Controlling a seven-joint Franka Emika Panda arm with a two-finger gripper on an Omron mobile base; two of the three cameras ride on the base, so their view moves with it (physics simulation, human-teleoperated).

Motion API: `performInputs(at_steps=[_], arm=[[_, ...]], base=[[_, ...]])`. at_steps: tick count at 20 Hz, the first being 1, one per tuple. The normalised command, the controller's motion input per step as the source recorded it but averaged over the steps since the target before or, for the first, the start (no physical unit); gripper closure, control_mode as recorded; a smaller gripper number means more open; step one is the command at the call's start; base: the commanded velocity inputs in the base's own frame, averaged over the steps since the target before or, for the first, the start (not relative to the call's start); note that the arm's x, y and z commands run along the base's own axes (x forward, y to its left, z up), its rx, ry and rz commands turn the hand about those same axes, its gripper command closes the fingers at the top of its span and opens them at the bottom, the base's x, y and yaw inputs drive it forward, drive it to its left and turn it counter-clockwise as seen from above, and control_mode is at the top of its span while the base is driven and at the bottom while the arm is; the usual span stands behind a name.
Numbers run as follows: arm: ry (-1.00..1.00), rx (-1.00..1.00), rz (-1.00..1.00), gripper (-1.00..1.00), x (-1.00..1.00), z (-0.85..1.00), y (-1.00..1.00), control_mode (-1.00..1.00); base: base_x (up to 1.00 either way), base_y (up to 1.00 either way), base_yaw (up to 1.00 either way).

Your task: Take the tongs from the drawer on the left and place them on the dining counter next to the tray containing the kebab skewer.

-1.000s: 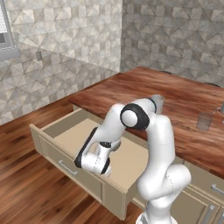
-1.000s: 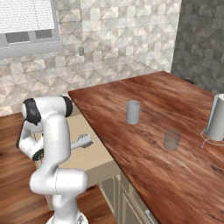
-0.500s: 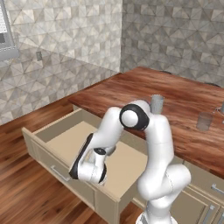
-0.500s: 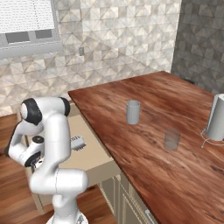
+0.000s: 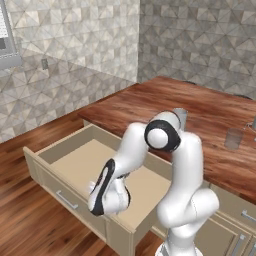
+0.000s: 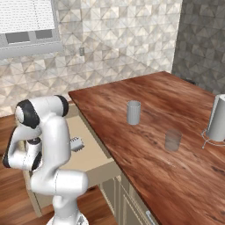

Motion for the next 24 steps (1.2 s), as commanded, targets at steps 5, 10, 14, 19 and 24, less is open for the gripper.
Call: performInputs(at_steps=[5, 10, 14, 19, 24], arm=[[0.01, 0.00, -0.03, -1.00, 0.32, 0.90, -0.03, -1.00], [0.07, 0.00, 0.00, -1.00, 0.46, 0.87, -0.30, -1.00], [0.15, 0.00, 0.00, -1.00, 0.65, 0.87, -0.30, -1.00], [0.25, 0.00, 0.00, -1.00, 0.66, 0.91, -0.42, -1.00], [0.09, 0.00, 0.00, -1.00, 0.39, 0.10, -0.36, -1.00]], base=[[0.00, 0.00, 0.00], [0.00, 0.00, 0.00], [0.00, 0.00, 0.00], [0.00, 0.00, 0.00], [0.00, 0.00, 0.00]])
